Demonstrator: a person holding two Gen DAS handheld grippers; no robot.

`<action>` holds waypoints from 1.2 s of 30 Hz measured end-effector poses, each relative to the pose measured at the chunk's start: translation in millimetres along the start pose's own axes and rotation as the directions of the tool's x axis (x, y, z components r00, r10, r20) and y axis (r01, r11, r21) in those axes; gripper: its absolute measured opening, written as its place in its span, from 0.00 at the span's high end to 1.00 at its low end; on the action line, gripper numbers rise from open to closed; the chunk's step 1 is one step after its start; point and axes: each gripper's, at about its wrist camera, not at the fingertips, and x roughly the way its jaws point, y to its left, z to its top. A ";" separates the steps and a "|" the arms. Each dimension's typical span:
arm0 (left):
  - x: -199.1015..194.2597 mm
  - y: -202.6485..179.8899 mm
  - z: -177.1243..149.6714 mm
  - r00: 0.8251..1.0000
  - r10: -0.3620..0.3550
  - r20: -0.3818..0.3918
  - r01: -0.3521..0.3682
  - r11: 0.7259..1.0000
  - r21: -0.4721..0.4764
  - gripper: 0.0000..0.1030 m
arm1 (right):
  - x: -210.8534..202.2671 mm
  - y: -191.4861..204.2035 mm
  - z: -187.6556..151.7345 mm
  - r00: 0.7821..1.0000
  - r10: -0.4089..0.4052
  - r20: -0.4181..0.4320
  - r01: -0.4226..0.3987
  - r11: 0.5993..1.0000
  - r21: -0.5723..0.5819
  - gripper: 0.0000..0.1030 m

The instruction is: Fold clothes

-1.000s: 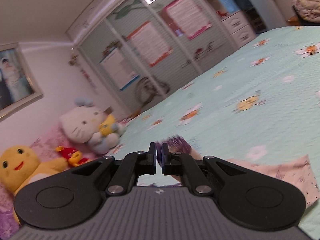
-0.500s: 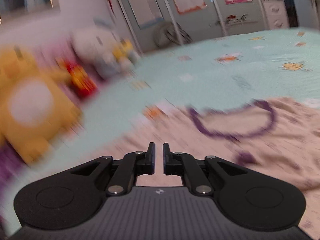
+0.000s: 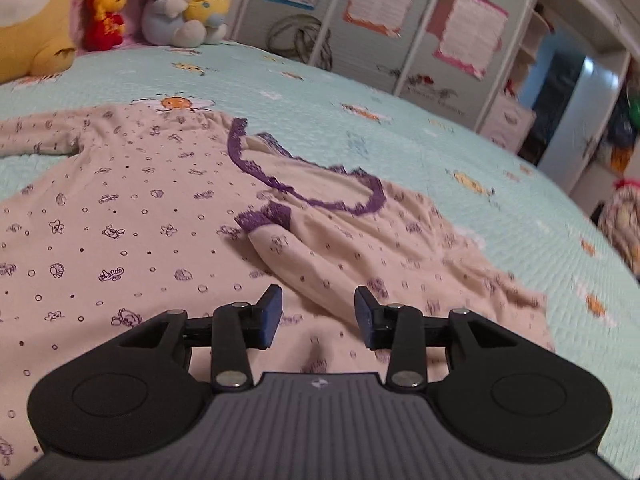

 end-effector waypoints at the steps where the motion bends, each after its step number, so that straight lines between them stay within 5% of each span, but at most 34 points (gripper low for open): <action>1: -0.3 1.0 0.0 1.000 0.000 0.002 0.000 1.000 -0.005 0.42 | 3.4 6.0 3.0 1.000 0.000 0.008 0.000 1.000 -0.028 0.61; 7: 4.1 3.1 0.0 1.000 0.006 -0.004 -0.006 1.000 -0.007 0.42 | 36.4 44.2 16.0 0.998 -0.055 0.011 0.056 0.968 -0.245 0.61; 10: 4.0 4.4 -0.2 1.000 0.002 -0.005 -0.002 1.000 -0.012 0.42 | 51.6 42.3 16.9 0.997 -0.075 -0.019 0.069 0.972 -0.227 0.63; 12: 4.2 5.3 0.0 1.000 0.000 -0.005 0.000 1.000 -0.016 0.41 | 52.0 36.8 15.8 0.998 -0.053 -0.026 0.048 0.982 -0.185 0.94; 13: 4.5 5.5 0.1 1.000 -0.001 -0.005 0.001 1.000 -0.016 0.41 | 46.7 35.6 14.7 0.998 -0.056 -0.014 0.052 0.983 -0.176 1.00; 19: 4.9 5.8 -0.3 1.000 -0.005 -0.003 0.005 1.000 -0.017 0.40 | -13.2 38.3 -4.6 0.994 0.007 0.108 0.012 0.985 -0.171 1.00; 24: 4.9 4.5 -1.3 1.000 -0.002 -0.001 0.002 1.000 -0.010 0.40 | -20.3 43.6 -12.2 0.995 0.034 0.095 -0.017 0.984 -0.179 1.00; 28: 5.3 5.1 -1.5 1.000 -0.003 -0.002 0.003 1.000 -0.013 0.39 | -12.1 23.6 24.7 0.994 0.037 0.098 -0.040 0.999 0.026 1.00; 31: 6.5 5.1 -1.2 1.000 -0.009 -0.006 0.009 1.000 -0.014 0.37 | -18.9 11.4 70.5 0.983 0.010 0.185 -0.043 0.983 0.178 1.00; 36: 6.7 7.0 -0.5 1.000 -0.019 -0.007 0.019 1.000 -0.024 0.36 | -36.7 51.4 132.0 0.941 0.062 0.331 -0.121 0.980 0.161 1.00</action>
